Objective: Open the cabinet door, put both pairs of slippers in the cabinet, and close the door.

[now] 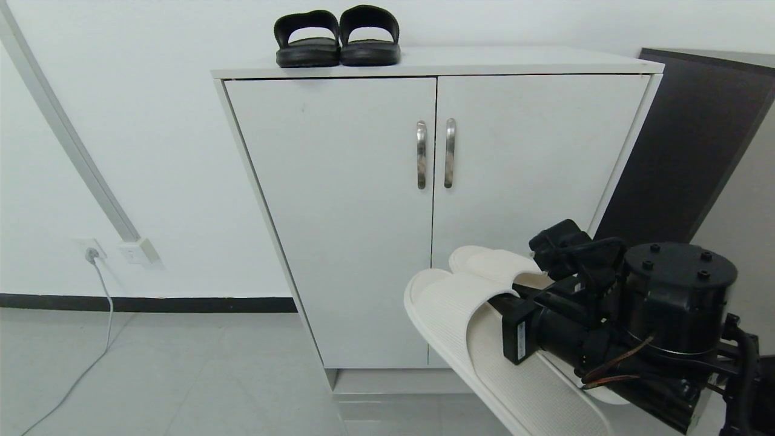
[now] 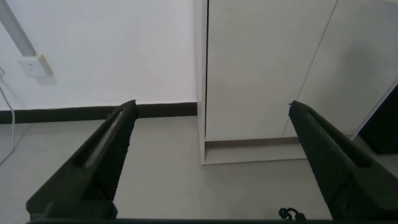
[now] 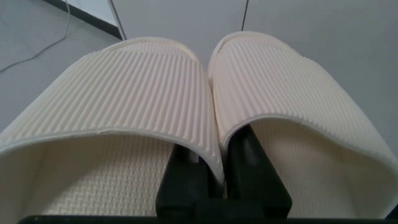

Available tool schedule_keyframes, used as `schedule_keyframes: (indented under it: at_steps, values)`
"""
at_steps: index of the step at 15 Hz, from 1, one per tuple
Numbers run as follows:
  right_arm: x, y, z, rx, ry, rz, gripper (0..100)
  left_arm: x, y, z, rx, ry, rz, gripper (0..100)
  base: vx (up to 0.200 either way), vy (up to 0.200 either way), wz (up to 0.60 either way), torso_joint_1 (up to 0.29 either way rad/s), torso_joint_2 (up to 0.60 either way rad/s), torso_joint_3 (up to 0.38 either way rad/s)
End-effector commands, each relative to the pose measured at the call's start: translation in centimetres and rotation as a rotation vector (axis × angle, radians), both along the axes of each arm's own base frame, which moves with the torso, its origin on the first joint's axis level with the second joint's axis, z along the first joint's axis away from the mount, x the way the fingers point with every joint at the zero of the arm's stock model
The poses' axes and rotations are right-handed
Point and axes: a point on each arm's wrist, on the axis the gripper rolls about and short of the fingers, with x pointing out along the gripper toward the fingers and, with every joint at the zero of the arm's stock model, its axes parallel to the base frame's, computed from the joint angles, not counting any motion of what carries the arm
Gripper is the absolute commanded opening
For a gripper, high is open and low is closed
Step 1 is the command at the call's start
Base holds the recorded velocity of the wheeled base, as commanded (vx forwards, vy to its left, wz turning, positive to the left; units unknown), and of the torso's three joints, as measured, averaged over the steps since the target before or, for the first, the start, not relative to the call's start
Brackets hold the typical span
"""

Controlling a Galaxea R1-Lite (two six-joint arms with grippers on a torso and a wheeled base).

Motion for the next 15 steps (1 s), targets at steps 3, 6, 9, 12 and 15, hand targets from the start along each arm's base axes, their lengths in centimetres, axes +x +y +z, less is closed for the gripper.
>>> schedule_keyframes:
  at_steps: [3,6,9,12,15]
  values:
    - [0.0,0.1,-0.5,-0.006,0.007,0.002,0,0.0,0.0,0.2,-0.001,-0.006,0.005,100,0.000,0.000,0.00,0.000,0.00,0.000]
    - [0.1,0.1,-0.6,-0.004,0.005,0.004,0,-0.8,0.1,3.4,-0.024,-0.086,0.022,100,0.000,0.000,0.00,0.000,0.00,0.000]
    - [0.1,0.1,-0.5,-0.002,0.003,0.004,0,-0.3,0.0,8.6,-0.101,-0.090,-0.039,100,0.000,0.000,0.00,0.000,0.00,0.000]
    - [0.1,0.1,-0.5,-0.006,0.002,0.003,0,1.9,-0.4,8.0,-0.102,0.057,-0.207,100,0.000,0.000,0.00,0.000,0.00,0.000]
    - [0.1,0.1,-0.5,-0.002,0.001,0.002,0,5.0,-0.6,9.2,-0.109,0.114,-0.235,100,0.000,0.000,0.00,0.000,0.00,0.000]
